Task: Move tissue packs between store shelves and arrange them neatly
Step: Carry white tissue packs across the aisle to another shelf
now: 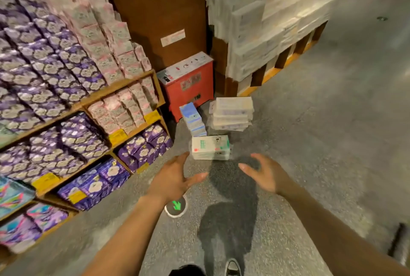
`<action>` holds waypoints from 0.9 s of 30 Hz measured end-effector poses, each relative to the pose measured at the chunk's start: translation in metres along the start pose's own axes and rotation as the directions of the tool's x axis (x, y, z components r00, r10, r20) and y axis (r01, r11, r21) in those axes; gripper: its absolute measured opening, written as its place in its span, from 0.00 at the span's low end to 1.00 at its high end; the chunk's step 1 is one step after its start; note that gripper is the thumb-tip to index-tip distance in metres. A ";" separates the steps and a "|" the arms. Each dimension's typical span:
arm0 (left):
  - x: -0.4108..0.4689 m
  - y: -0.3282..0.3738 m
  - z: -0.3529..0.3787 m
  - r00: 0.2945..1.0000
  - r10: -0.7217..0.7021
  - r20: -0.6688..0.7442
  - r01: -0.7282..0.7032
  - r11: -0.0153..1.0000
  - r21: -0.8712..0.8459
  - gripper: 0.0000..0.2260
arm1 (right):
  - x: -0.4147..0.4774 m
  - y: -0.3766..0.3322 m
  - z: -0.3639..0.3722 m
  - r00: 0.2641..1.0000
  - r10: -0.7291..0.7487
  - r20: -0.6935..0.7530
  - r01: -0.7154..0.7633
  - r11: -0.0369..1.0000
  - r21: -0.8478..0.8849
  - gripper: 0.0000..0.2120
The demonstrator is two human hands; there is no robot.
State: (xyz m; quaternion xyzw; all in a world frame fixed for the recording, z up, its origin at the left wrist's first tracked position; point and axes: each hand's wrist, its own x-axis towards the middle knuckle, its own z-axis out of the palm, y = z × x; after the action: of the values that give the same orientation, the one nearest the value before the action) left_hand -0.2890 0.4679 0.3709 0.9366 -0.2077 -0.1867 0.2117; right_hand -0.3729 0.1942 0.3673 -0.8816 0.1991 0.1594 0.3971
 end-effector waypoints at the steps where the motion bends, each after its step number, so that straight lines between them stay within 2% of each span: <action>1: 0.021 -0.005 -0.004 1.000 -0.008 0.014 0.008 1.000 -0.016 0.54 | 0.024 -0.007 -0.006 1.000 0.000 0.008 0.001 1.000 -0.017 0.38; 5: 0.110 -0.030 -0.020 0.999 -0.012 0.048 0.013 0.999 -0.034 0.56 | 0.117 -0.032 -0.020 0.999 0.041 -0.019 -0.042 0.998 -0.049 0.37; 12: 0.287 -0.087 -0.021 0.996 0.007 0.085 -0.008 1.000 0.012 0.40 | 0.280 -0.044 -0.011 0.992 0.116 -0.052 -0.119 0.991 -0.059 0.38; 15: 0.359 -0.114 0.000 0.993 0.019 0.119 -0.031 0.995 0.098 0.42 | 0.357 -0.029 0.001 0.988 0.145 -0.048 -0.149 0.983 -0.105 0.39; 18: 0.427 -0.149 0.046 0.991 0.047 0.122 -0.076 0.967 0.245 0.57 | 0.435 0.003 0.029 0.992 0.129 -0.004 -0.127 0.970 -0.209 0.36; 19: 0.453 -0.164 0.068 0.991 0.053 0.120 -0.083 0.961 0.264 0.59 | 0.463 0.018 0.041 0.993 0.116 0.004 -0.111 0.965 -0.239 0.35; 22: 0.531 -0.208 0.140 0.992 0.065 0.104 -0.092 0.955 0.283 0.54 | 0.550 0.073 0.083 0.993 0.116 0.038 -0.101 0.954 -0.283 0.35; 24: 0.580 -0.241 0.195 0.994 0.033 0.101 -0.060 0.958 0.281 0.48 | 0.605 0.113 0.114 0.990 0.130 0.050 -0.111 0.953 -0.282 0.35; 27: 0.645 -0.292 0.282 0.995 -0.036 0.097 0.013 0.975 0.224 0.46 | 0.685 0.179 0.163 0.988 0.148 0.041 -0.130 0.947 -0.293 0.36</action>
State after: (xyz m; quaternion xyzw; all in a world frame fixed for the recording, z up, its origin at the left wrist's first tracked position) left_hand 0.2222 0.3171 -0.1737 0.9463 -0.2262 -0.2116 0.0923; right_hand 0.1173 0.0569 -0.1511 -0.9085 0.2227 0.2420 0.2576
